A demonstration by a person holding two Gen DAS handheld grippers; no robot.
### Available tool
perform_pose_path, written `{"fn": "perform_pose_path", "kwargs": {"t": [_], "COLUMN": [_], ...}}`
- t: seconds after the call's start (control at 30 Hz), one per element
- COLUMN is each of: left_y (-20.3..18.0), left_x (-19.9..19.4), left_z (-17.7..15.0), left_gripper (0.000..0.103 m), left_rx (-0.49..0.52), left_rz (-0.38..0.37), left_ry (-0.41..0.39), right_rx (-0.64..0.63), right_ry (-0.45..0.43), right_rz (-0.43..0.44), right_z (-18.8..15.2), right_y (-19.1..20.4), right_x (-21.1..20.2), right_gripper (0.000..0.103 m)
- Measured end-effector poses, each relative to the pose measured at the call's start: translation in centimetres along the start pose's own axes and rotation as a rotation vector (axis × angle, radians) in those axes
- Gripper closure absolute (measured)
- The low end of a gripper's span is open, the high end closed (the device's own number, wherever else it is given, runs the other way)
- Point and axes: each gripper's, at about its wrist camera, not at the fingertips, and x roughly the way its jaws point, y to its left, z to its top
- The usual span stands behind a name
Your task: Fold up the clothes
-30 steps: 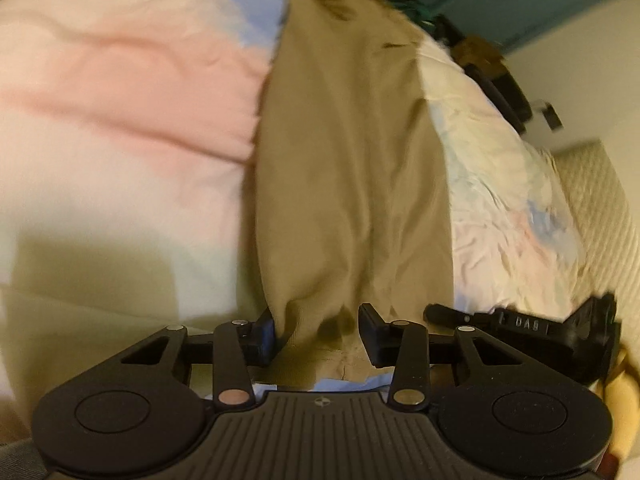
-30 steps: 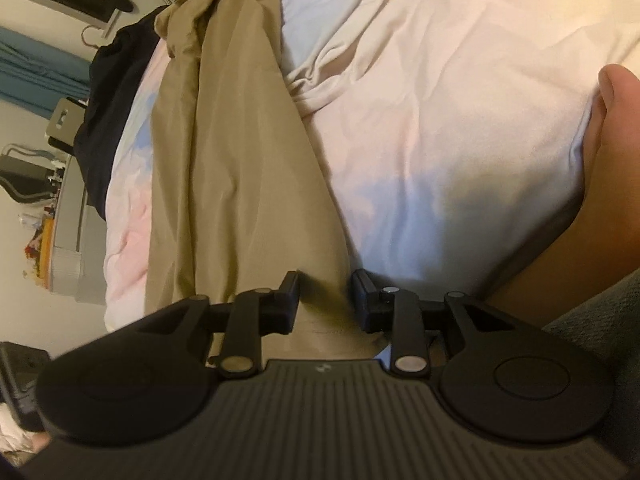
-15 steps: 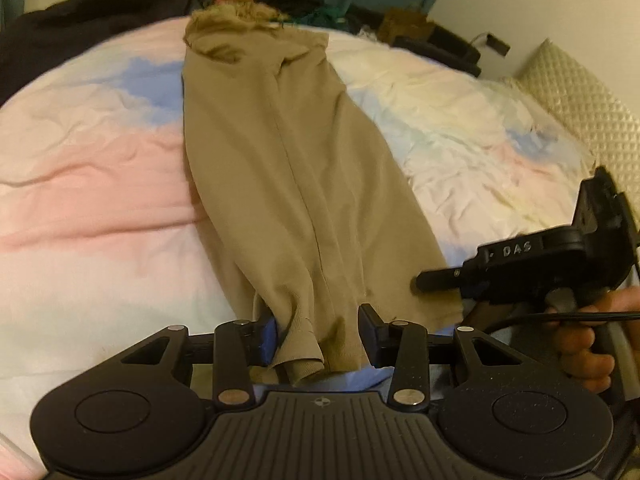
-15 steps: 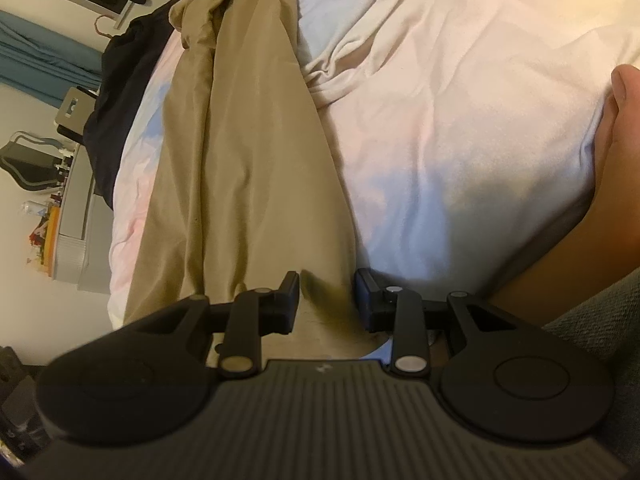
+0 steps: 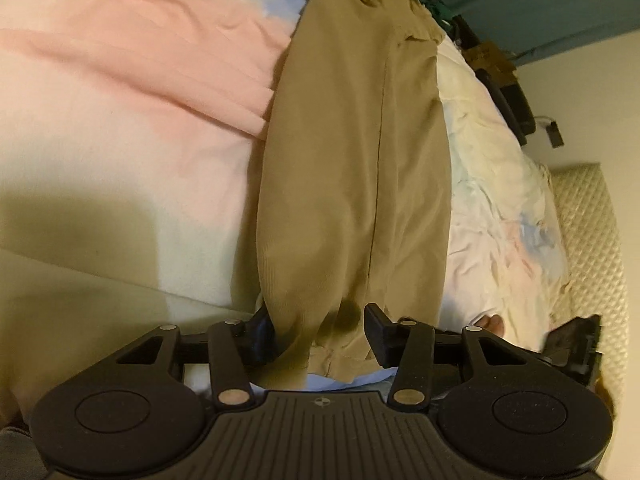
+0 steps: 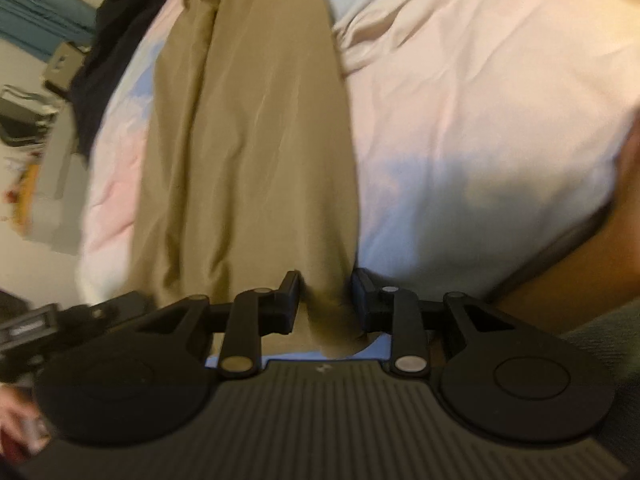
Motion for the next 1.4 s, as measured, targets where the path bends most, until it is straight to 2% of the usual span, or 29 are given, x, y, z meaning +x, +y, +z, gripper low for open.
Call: {"fn": "perform_pose_path", "kwargs": {"t": [0.07,0.13,0.17,0.2,0.23,0.43,0.53,0.57,0.6,0.63,0.7,0.83,1.03,1.2,1.3,1.4], "left_y": [-0.4,-0.4,-0.5,-0.5,-0.5,-1.2,-1.1,-1.0,-0.9,-0.7,-0.5,-0.6,-0.4,-2.2,-3.3,-4.6], "left_x": [0.2,0.2,0.3,0.4,0.4,1.0,1.0,0.9,0.8,0.6,0.4,-0.2,-2.5,-6.0,-8.7,-10.7], "left_z": [-0.3,-0.4,-0.4,-0.5,-0.6,-0.8,-0.8,-0.8,-0.8,-0.8,-0.8,-0.8,-1.1,-1.4,-1.9,-3.2], "left_gripper": [0.065,0.067,0.067,0.066,0.066,0.062,0.069,0.071,0.075,0.078,0.088,0.094,0.096,0.098,0.099,0.099], "left_rx": [0.032,0.041,0.041,0.043,0.046,0.095,0.088,0.085,0.080,0.072,0.064,0.068,0.038,0.030,0.022,0.091], "left_rz": [0.028,0.044,0.048,0.051,0.055,0.090,0.091,0.089,0.077,0.071,0.064,0.044,-0.073,-0.186,-0.216,-0.227], "left_ry": [-0.007,-0.013,-0.014,-0.015,-0.018,-0.016,-0.027,-0.034,-0.042,-0.049,-0.060,-0.090,-0.167,-0.303,-0.379,-0.451], "right_rx": [-0.063,-0.104,-0.116,-0.119,-0.114,-0.071,-0.075,-0.075,-0.066,-0.066,-0.070,-0.046,0.027,0.045,0.027,0.009], "right_ry": [-0.065,-0.123,-0.141,-0.139,-0.130,-0.047,-0.029,-0.023,-0.020,-0.027,-0.034,-0.061,-0.153,-0.216,-0.241,-0.261], "right_rz": [-0.057,-0.103,-0.115,-0.111,-0.102,-0.061,-0.034,-0.015,0.001,0.000,0.018,0.069,0.197,0.283,0.302,0.316], "right_z": [-0.8,-1.5,-1.7,-1.7,-1.6,-0.4,-0.5,-0.7,-0.8,-1.0,-1.1,-0.9,0.4,2.5,2.4,1.9], "right_y": [1.1,1.7,1.8,1.7,1.6,1.6,1.6,1.6,1.4,1.4,1.4,1.3,0.5,1.0,0.9,0.6], "right_x": [-0.7,-1.3,-1.6,-1.6,-1.5,0.3,0.3,0.1,0.0,-0.3,-0.6,-1.6,-4.8,-8.4,-10.3,-12.1], "right_gripper": [0.071,0.070,0.059,0.045,0.040,0.034,0.043,0.057,0.067,0.071,0.089,0.094,0.094,0.094,0.094,0.094]}}
